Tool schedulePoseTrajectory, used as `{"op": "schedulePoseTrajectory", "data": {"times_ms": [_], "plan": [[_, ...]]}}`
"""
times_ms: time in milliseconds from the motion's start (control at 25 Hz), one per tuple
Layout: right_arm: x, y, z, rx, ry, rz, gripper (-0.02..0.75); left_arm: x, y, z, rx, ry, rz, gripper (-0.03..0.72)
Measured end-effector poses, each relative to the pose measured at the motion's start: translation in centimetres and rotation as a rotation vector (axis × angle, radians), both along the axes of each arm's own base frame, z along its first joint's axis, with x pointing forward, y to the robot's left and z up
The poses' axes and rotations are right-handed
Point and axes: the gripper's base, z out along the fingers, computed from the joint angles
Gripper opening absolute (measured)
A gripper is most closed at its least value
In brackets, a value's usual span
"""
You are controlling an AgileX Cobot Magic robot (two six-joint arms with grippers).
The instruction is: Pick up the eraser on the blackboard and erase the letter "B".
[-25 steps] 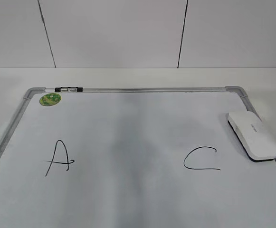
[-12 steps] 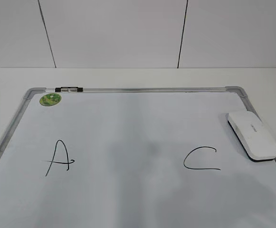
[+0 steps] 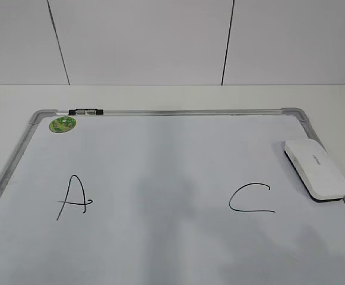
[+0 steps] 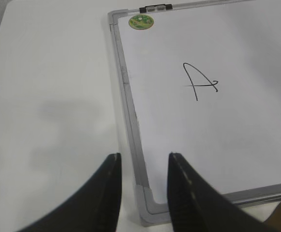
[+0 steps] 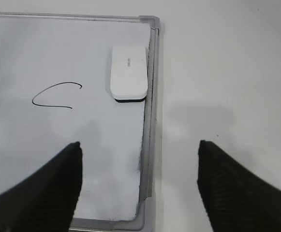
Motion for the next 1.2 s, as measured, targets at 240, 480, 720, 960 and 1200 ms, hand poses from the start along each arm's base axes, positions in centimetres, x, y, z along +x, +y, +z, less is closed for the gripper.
{"op": "schedulePoseTrajectory", "data": {"times_ms": [240, 480, 720, 960, 1200], "plan": [[-0.3, 0.0, -0.4, 0.000, 0.005, 0.000, 0.572, 1.2, 0.0, -0.9, -0.008, -0.034, 0.012, 0.244], [-0.1, 0.0, -1.1, -0.003, 0.047, 0.000, 0.572, 1.4, 0.1, -1.1, -0.007, -0.040, 0.015, 0.244], [-0.1, 0.0, -1.1, -0.001, 0.047, -0.001, 0.572, 1.4, 0.1, -1.1, -0.006, -0.039, 0.016, 0.244], [-0.1, -0.1, -1.1, -0.007, 0.047, -0.005, 0.572, 1.4, 0.1, -1.1, -0.006, -0.039, 0.016, 0.242], [-0.1, -0.1, -1.1, -0.009, 0.047, -0.006, 0.572, 1.4, 0.1, -1.1, -0.006, -0.039, 0.016, 0.241]]}}
